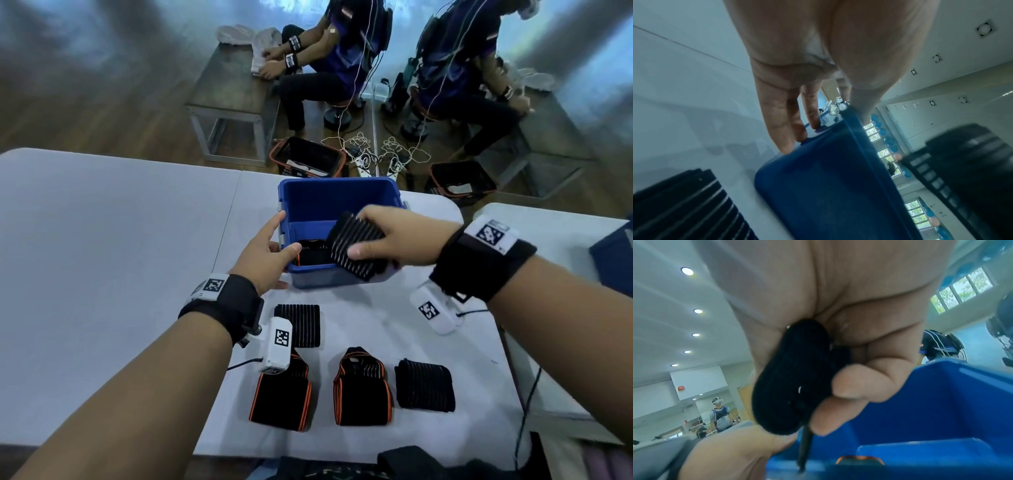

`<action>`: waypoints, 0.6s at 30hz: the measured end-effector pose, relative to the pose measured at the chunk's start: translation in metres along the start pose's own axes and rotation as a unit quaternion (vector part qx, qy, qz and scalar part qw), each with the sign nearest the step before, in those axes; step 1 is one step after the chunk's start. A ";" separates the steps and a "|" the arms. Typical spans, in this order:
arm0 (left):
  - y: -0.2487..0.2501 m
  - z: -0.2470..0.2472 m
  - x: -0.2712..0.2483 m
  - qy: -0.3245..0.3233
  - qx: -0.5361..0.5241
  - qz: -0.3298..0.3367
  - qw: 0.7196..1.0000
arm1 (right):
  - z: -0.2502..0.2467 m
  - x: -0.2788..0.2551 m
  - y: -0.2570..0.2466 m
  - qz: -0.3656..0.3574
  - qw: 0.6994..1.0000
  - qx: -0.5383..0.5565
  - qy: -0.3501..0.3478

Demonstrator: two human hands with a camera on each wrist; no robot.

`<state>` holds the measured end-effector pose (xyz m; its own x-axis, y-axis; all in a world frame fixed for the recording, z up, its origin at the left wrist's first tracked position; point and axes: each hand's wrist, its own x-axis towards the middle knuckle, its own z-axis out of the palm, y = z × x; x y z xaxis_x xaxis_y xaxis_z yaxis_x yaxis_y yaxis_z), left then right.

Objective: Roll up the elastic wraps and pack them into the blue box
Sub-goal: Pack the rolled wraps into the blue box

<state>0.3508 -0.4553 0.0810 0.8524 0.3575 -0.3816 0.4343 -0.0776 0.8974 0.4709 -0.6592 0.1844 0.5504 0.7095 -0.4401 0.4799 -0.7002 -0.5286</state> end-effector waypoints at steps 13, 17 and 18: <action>-0.008 -0.001 0.002 0.006 -0.040 0.012 0.999 | -0.003 0.167 0.015 0.172 0.974 0.115 -0.093; -0.011 -0.003 0.005 0.003 -0.042 0.017 0.999 | 0.007 0.195 0.029 0.216 0.961 0.153 -0.075; -0.011 -0.003 0.005 0.002 -0.043 0.018 0.999 | 0.007 0.197 0.027 0.220 0.961 0.153 -0.073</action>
<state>0.3490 -0.4499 0.0700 0.8659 0.3590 -0.3484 0.3771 -0.0106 0.9261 0.5876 -0.5377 0.0775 0.5407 0.3705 -0.7552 -0.0129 -0.8940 -0.4478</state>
